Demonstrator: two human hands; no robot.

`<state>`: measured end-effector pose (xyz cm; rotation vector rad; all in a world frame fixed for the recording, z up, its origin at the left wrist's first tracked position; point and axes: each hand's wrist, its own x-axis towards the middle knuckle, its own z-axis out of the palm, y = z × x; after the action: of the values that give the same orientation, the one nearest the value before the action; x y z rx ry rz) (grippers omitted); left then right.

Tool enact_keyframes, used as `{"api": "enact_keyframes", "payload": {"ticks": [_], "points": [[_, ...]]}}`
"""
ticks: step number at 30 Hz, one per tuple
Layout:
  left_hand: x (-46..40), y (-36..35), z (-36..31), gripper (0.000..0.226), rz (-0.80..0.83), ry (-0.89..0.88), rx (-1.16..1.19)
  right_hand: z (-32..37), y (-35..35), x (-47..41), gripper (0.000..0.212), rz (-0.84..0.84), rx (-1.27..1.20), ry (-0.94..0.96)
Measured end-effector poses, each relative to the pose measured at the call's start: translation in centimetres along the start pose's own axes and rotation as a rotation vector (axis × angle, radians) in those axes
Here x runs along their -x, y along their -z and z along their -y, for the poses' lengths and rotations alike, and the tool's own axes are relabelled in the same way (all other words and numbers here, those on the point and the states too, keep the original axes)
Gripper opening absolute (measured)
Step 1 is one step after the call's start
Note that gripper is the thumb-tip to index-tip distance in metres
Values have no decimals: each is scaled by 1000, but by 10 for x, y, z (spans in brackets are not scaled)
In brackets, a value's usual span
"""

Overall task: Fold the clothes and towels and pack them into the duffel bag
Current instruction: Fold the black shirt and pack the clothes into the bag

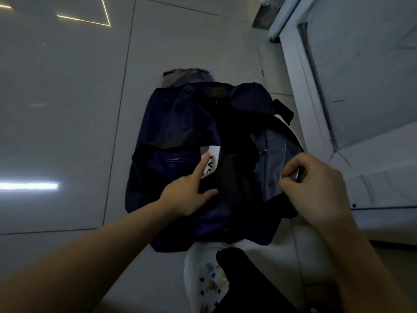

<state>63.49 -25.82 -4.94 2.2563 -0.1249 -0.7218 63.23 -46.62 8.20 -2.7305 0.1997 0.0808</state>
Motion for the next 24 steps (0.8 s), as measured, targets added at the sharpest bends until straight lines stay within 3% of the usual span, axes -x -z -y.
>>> {"api": "enact_keyframes", "payload": {"ticks": [3,6,11,14,16,17,18,19,20,22,24], "points": [[-7,-9,-8,118,-18,130,-117,1,3,-1,22,-5,-26,24],[-16,-26,-25,129,-33,193,-244,2,1,2,23,7,-61,74],[-21,-39,-21,122,-108,200,-197,-18,1,-1,19,58,-60,17],[-9,-37,-15,99,-186,169,-147,-29,-2,0,19,81,-45,-31],[-4,-32,-16,74,-468,-29,-204,-30,-2,0,20,93,-54,-28],[-4,-29,-20,58,-627,-210,-266,-28,-2,0,21,97,-57,-20],[-5,-28,-27,47,-675,-395,-320,-27,0,-1,21,97,-58,-9],[-9,-26,-38,43,-570,-537,-372,-26,1,-2,21,96,-58,3],[-15,-26,-48,47,-368,-586,-436,-25,3,-3,20,98,-61,10],[-34,-37,-59,60,19,-429,-614,-23,7,-2,20,115,-76,7],[-49,-45,-59,62,123,-300,-771,-24,8,-2,21,139,-89,-6]]}}
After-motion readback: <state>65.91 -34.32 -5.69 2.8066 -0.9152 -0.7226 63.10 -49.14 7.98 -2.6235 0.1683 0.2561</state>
